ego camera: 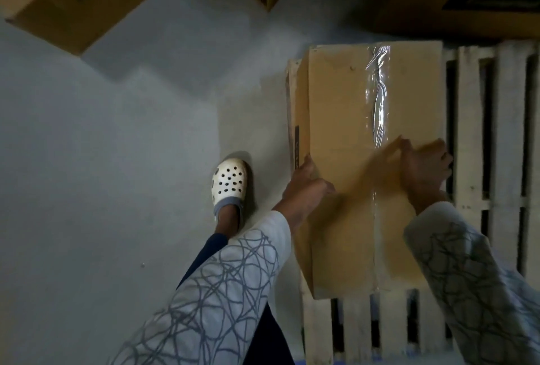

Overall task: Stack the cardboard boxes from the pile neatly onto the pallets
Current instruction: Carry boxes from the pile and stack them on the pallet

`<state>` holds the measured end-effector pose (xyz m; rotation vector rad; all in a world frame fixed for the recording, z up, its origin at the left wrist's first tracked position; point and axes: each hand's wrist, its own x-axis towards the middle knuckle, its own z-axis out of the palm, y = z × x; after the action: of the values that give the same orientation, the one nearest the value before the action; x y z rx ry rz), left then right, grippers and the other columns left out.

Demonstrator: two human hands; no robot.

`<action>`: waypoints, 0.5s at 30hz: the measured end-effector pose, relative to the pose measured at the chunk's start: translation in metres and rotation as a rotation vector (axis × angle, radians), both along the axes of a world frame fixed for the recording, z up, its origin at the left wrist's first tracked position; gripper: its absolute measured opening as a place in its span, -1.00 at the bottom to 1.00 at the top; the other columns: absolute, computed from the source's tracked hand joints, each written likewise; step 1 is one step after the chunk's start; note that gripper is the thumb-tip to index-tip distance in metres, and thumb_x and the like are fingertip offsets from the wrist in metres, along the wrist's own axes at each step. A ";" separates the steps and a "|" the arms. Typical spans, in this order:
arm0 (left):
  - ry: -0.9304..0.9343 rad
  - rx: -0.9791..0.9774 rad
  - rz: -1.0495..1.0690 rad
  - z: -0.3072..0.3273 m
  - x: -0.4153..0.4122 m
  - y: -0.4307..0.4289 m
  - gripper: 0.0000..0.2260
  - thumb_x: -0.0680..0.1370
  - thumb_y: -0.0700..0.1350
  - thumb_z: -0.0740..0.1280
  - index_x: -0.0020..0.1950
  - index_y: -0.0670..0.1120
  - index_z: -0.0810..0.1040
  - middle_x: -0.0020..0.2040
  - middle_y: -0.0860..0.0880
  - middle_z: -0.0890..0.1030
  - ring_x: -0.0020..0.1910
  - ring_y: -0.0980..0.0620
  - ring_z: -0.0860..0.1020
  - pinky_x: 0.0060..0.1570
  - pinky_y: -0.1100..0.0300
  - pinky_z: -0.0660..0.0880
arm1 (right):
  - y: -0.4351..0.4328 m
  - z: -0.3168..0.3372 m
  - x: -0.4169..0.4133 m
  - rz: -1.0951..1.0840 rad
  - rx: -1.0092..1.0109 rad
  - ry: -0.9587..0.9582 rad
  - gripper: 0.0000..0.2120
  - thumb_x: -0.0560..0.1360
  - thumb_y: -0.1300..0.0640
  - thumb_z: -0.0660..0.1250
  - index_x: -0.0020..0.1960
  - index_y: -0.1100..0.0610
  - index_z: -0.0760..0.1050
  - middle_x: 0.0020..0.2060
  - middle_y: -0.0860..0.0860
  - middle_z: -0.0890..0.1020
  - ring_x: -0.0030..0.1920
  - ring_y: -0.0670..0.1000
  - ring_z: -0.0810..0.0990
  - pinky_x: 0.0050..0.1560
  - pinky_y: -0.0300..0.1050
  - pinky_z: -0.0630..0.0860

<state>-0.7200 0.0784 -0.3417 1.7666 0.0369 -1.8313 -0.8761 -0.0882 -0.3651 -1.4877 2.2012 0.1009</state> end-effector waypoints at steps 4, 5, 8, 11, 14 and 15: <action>0.044 -0.010 0.013 -0.003 0.005 0.000 -0.02 0.34 -0.03 0.46 0.67 0.22 0.04 0.63 0.06 0.27 0.55 -0.11 0.31 0.48 -0.17 0.35 | -0.002 0.003 0.004 -0.021 0.003 -0.013 -0.18 0.54 -0.28 0.33 0.61 0.12 0.15 0.54 0.18 0.28 0.53 0.26 0.24 0.45 0.36 0.17; 0.055 -0.017 0.016 -0.002 0.007 -0.001 -0.02 0.34 -0.03 0.46 0.67 0.22 0.05 0.62 0.06 0.29 0.54 -0.10 0.32 0.48 -0.18 0.35 | -0.002 0.004 0.004 -0.035 0.006 -0.017 -0.17 0.53 -0.29 0.34 0.61 0.11 0.15 0.54 0.17 0.28 0.53 0.26 0.24 0.44 0.39 0.17; 0.075 -0.020 0.034 -0.002 0.010 -0.002 -0.02 0.32 -0.04 0.45 0.67 0.21 0.07 0.61 0.06 0.31 0.54 -0.09 0.32 0.48 -0.17 0.34 | -0.005 0.007 0.008 -0.031 0.020 -0.032 -0.16 0.53 -0.29 0.34 0.62 0.10 0.14 0.55 0.16 0.27 0.54 0.26 0.23 0.43 0.40 0.18; 0.077 -0.029 0.044 -0.004 0.011 -0.003 -0.06 0.35 -0.06 0.46 0.66 0.20 0.11 0.58 0.07 0.36 0.52 -0.06 0.35 0.48 -0.14 0.36 | -0.006 0.009 0.011 -0.038 0.044 -0.034 -0.16 0.53 -0.28 0.35 0.63 0.10 0.12 0.57 0.15 0.25 0.55 0.26 0.22 0.45 0.41 0.17; 0.066 -0.019 0.040 -0.004 0.010 -0.004 -0.04 0.31 -0.03 0.46 0.65 0.21 0.11 0.58 0.07 0.35 0.52 -0.06 0.35 0.48 -0.13 0.35 | -0.006 0.010 0.010 -0.050 0.051 -0.043 -0.15 0.52 -0.29 0.35 0.63 0.08 0.10 0.57 0.13 0.25 0.55 0.25 0.22 0.45 0.43 0.17; 0.061 -0.016 0.043 -0.004 0.010 -0.004 -0.05 0.33 -0.04 0.47 0.65 0.22 0.11 0.58 0.08 0.36 0.51 -0.05 0.36 0.48 -0.12 0.35 | -0.006 0.011 0.011 -0.051 0.053 -0.052 -0.14 0.52 -0.29 0.35 0.63 0.07 0.10 0.57 0.12 0.25 0.55 0.24 0.22 0.45 0.43 0.17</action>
<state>-0.7099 0.0744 -0.3456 1.6862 0.0839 -1.8490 -0.8654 -0.0938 -0.3544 -1.3897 2.1767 0.1017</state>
